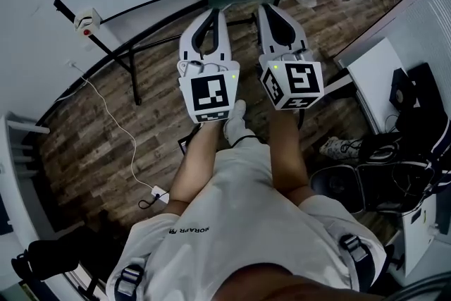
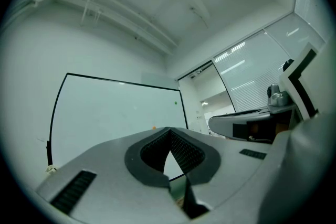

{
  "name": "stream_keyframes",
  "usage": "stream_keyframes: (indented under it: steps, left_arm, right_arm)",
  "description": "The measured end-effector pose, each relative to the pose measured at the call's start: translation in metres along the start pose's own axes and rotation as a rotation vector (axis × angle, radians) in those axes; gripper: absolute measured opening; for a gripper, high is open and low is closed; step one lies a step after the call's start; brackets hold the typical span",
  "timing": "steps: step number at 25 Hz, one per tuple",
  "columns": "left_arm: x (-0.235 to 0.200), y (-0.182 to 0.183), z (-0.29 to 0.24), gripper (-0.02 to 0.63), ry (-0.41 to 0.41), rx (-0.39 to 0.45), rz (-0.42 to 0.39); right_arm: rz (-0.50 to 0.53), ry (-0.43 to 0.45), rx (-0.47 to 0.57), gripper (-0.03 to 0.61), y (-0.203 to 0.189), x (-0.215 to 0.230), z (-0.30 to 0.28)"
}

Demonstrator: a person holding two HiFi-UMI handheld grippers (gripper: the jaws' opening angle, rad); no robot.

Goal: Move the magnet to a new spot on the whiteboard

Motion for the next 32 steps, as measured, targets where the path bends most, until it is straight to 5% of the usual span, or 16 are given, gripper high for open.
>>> stream_keyframes:
  steps: [32]
  left_arm:
    - [-0.009,-0.067,-0.296,0.003,0.039,-0.006,-0.039]
  right_arm:
    - [0.003,0.037,0.001,0.014,-0.048,0.188,-0.24]
Point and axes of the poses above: the fingertips, and each gripper's own axes: z backward along the fingers, x to its right, y out of its top, the point moved 6 cm from there along z, backward along the fingers, and after that the axes turned 10 degrees about y, right-handed, at the moved point
